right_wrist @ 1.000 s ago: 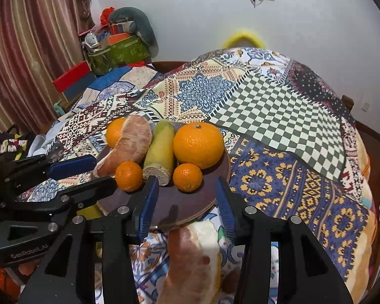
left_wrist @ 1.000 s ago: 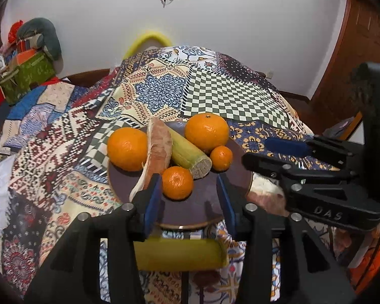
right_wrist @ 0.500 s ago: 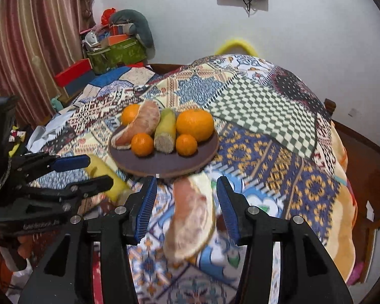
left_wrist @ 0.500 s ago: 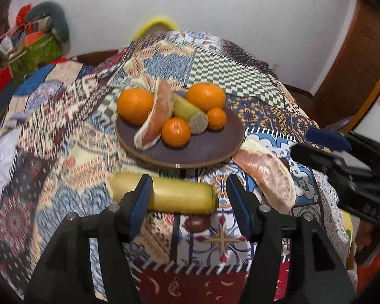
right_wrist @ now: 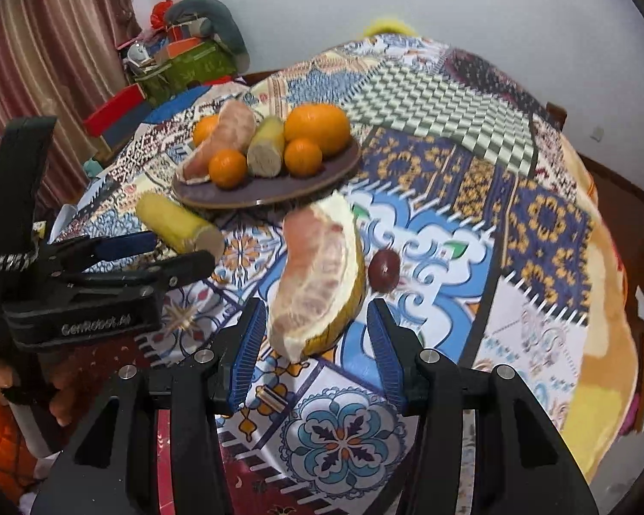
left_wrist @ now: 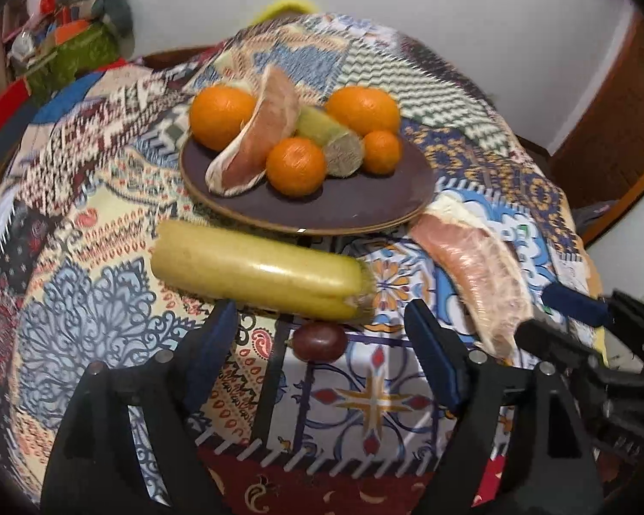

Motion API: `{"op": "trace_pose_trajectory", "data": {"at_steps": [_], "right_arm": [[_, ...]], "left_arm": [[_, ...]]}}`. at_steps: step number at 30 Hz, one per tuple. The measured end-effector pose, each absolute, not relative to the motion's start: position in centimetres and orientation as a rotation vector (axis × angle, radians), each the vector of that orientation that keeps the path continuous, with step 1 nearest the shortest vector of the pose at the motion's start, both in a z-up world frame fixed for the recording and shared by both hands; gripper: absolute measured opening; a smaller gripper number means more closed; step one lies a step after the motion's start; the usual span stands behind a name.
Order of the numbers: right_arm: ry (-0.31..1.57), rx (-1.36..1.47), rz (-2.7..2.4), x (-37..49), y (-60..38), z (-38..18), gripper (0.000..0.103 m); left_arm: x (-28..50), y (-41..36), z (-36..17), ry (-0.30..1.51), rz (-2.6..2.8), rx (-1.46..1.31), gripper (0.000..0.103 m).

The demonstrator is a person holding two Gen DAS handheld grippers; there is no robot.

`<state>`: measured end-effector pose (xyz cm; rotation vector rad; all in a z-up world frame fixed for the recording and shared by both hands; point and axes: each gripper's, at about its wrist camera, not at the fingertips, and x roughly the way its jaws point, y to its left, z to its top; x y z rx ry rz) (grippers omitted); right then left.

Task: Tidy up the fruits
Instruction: 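Move the left gripper to the yellow banana while the right gripper approaches the large pomelo segment, then grasp and lift the banana with the left gripper while the right gripper grasps the pomelo segment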

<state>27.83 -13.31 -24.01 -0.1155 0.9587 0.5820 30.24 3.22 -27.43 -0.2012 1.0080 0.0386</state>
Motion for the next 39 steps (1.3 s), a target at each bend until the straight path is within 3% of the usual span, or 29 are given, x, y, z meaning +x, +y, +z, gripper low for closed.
{"op": "trace_pose_trajectory", "data": {"at_steps": [4,7,10,16,19,35,36,39], "right_arm": [[0.975,-0.114,0.590,27.9,-12.8,-24.8,0.046],[0.990,-0.118,0.593,27.9,-12.4,-25.4,0.047],[0.979,-0.131,0.591,27.7,-12.0,-25.5,0.053],[0.972,-0.138,0.579,27.6,-12.0,-25.6,0.053],[0.975,-0.129,0.580,27.6,-12.1,-25.6,0.053],[0.975,-0.137,0.576,27.4,-11.8,-25.7,0.053],[0.974,-0.140,0.572,27.5,-11.7,-25.7,0.053],[0.973,-0.148,0.561,28.0,-11.7,-25.7,0.053]], "left_arm": [[30.1,4.5,-27.6,0.981,0.060,-0.254,0.073],[29.8,4.9,-27.3,0.973,0.041,-0.271,0.056],[29.2,5.2,-26.9,0.954,0.026,-0.264,0.047],[27.3,5.8,-25.3,0.912,-0.005,-0.254,0.026],[26.4,6.5,-24.5,0.901,0.004,-0.232,0.021],[23.4,11.9,-23.7,0.907,0.126,-0.239,0.018],[23.5,11.6,-23.3,0.900,0.109,-0.239,0.018],[24.4,10.8,-23.0,0.888,0.089,-0.235,0.035]]}}
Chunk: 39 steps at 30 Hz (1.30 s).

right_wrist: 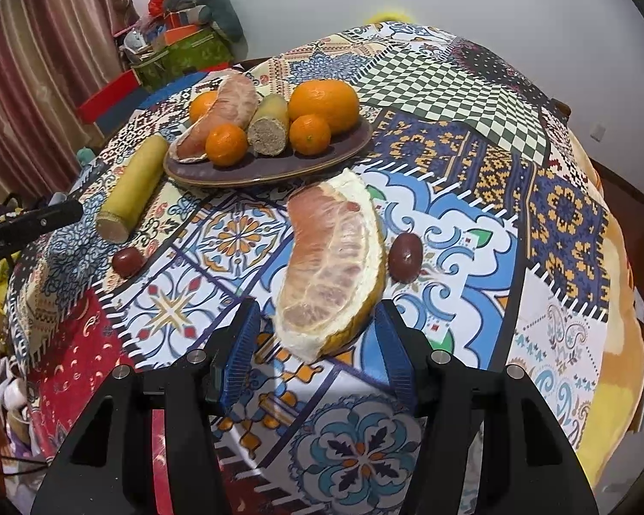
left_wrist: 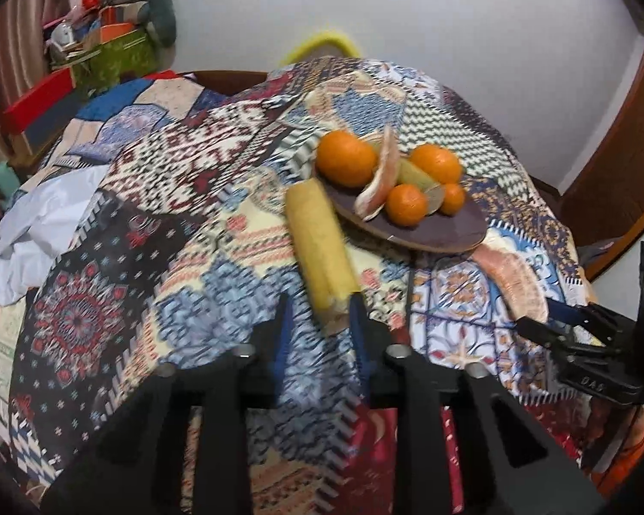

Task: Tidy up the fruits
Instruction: 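Grasp and lift the banana with the left gripper while the right gripper grasps the pomelo segment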

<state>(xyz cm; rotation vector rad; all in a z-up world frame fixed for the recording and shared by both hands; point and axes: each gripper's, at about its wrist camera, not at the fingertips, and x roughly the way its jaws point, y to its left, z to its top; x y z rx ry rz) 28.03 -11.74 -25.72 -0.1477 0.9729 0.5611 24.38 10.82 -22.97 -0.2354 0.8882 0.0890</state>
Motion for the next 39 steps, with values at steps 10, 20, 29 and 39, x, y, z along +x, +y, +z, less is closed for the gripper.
{"op": "trace_pose_trajectory", "data": {"at_steps": [10,20,29,39], "right_arm": [[0.952,-0.185,0.547,29.1,-11.1,-26.2,0.050],[0.943,-0.171,0.534,27.4,-12.1,-25.8,0.049],[0.959,-0.228,0.540,24.1,-12.9,-25.2,0.049],[1.020,-0.216,0.538,23.1,-13.7,-25.3,0.051]], "left_arm": [[28.8,9.8,-25.6,0.924,0.149,-0.164,0.040],[26.9,10.8,-25.9,0.919,0.105,-0.222,0.034],[21.8,11.0,-25.2,0.946,0.057,-0.228,0.034],[19.1,10.4,-24.8,0.979,0.035,-0.185,0.034]]}}
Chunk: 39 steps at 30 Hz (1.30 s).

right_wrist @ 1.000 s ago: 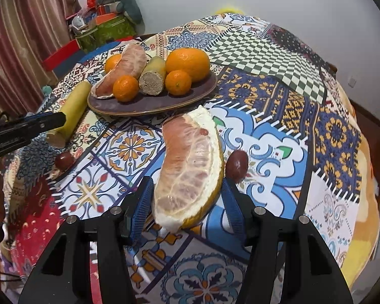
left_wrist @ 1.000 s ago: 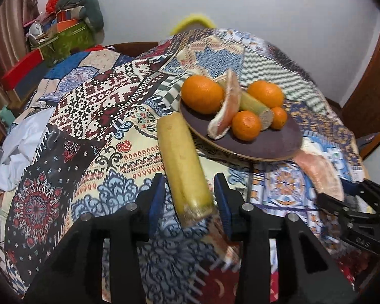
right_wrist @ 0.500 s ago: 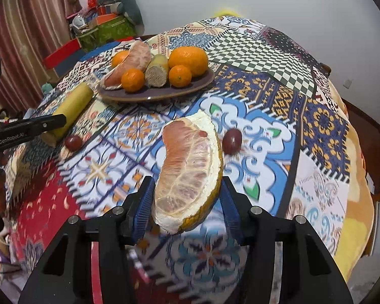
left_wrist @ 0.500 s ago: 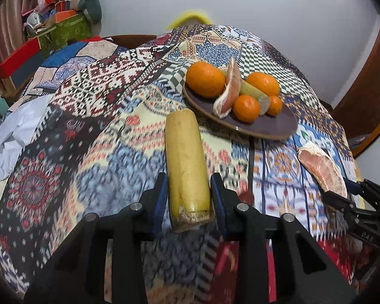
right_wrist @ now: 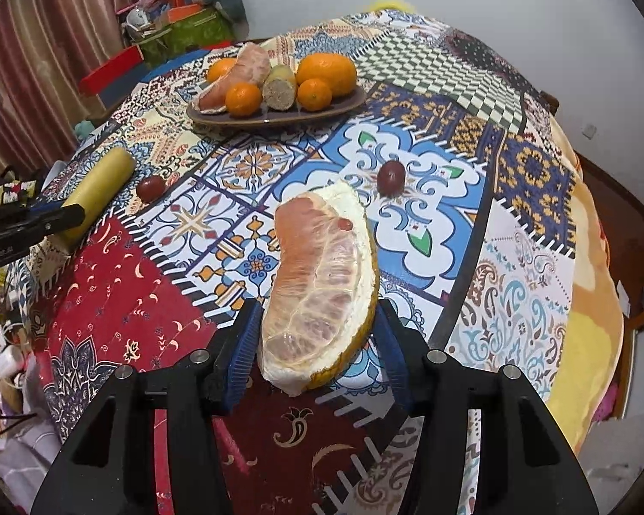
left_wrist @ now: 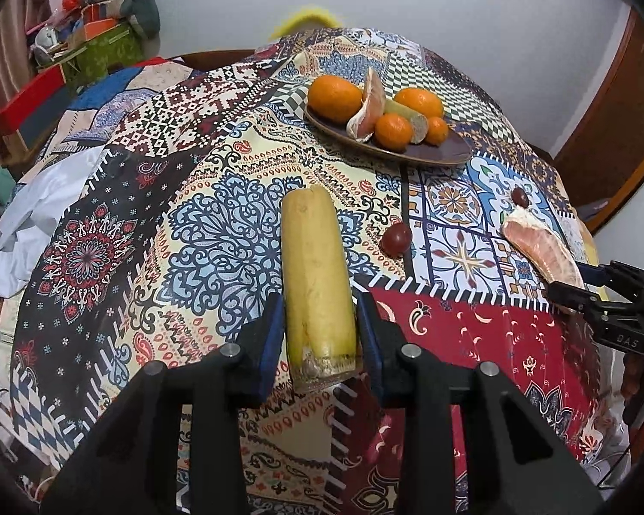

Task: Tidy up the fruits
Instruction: 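Grasp and lift the banana with the left gripper while the right gripper grasps the pomelo segment, then set the banana on the plate with the left gripper while the right gripper places the pomelo segment there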

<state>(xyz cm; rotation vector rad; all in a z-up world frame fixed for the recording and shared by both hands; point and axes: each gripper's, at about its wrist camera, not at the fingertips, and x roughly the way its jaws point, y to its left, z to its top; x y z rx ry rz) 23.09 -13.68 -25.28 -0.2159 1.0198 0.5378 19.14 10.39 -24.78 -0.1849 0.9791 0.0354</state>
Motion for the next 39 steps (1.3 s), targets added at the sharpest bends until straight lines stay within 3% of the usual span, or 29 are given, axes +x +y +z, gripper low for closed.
{"op": "trace_pose_trajectory", "data": {"at_steps": [16,25,39], "right_arm": [[1.002,-0.246,0.531,26.0,-11.5,-25.9,0.053],[0.974,-0.239,0.522,26.0,-11.5,-25.8,0.047],[0.911,-0.161,0.518,26.4,-12.4,-23.0,0.046]], "left_arm": [[24.3,11.1,-26.0,1.040,0.003,-0.170,0.034],[25.9,11.1,-26.4,1.041,0.022,-0.162,0.035],[24.2,11.2,-21.4,0.903,0.036,-0.154,0.034]]}}
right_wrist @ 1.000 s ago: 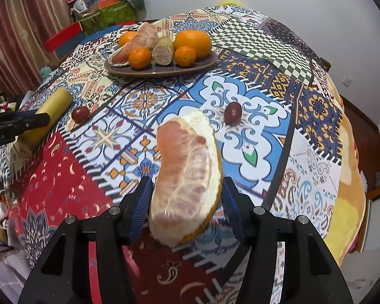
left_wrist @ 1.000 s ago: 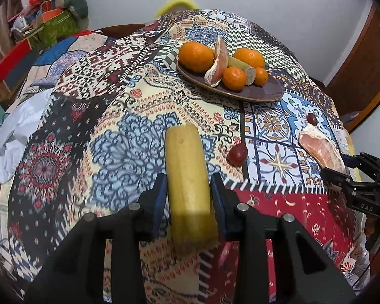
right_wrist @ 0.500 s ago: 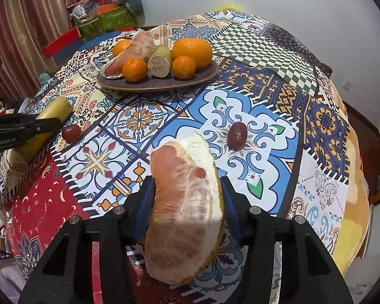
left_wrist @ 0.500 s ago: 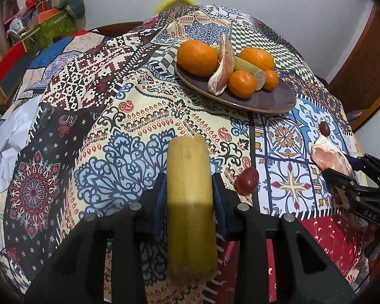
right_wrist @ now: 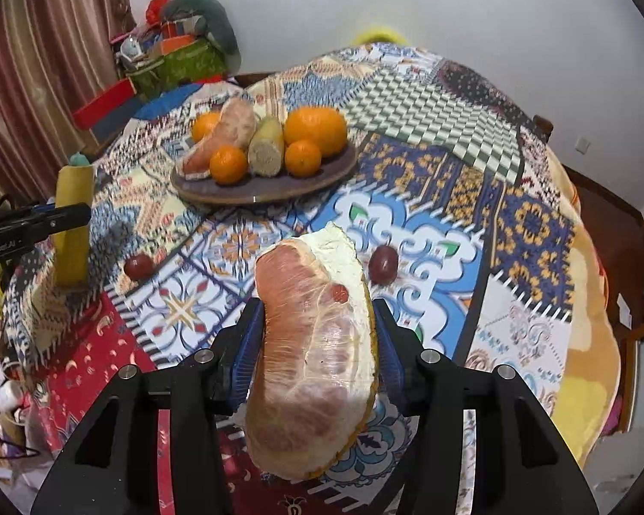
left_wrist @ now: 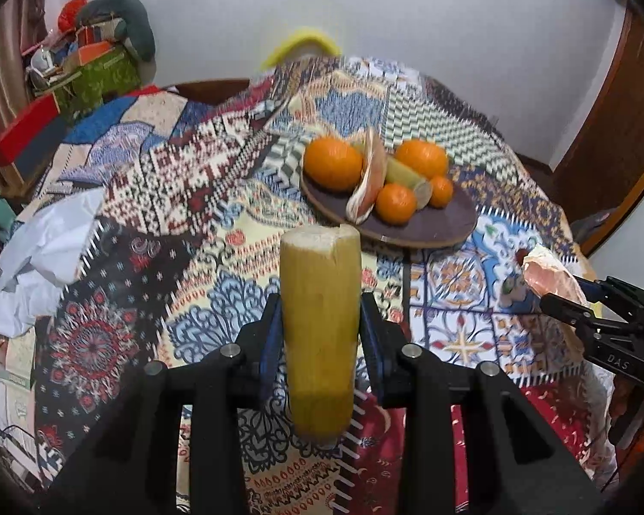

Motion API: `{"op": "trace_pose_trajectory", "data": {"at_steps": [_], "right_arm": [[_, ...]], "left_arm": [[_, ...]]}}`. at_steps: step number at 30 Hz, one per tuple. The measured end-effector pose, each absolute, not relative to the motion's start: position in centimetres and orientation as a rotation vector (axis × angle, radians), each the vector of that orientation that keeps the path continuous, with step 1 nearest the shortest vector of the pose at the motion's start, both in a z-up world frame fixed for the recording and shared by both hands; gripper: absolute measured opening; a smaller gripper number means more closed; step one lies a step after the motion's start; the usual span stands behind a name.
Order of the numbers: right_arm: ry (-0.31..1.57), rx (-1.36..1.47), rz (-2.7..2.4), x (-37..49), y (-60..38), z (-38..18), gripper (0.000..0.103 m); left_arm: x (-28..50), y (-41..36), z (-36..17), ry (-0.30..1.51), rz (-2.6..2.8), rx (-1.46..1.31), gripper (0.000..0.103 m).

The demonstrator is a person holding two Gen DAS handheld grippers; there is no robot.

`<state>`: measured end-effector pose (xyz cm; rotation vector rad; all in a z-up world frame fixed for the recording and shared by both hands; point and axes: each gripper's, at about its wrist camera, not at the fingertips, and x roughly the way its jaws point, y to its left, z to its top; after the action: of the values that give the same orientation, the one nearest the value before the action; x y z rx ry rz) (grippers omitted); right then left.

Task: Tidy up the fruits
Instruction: 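Set the banana on the plate with the left gripper while the right gripper places the pomelo segment there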

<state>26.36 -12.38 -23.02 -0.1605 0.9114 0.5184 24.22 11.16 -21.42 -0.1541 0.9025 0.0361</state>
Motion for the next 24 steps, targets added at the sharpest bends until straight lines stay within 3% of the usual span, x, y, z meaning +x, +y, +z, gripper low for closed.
{"op": "trace_pose_trajectory", "data": {"at_steps": [24], "right_arm": [[0.764,-0.125,0.533,30.8,-10.5,-18.5,0.046]], "left_arm": [[29.6,8.0,-17.7,0.800,-0.049,-0.170,0.034]]}}
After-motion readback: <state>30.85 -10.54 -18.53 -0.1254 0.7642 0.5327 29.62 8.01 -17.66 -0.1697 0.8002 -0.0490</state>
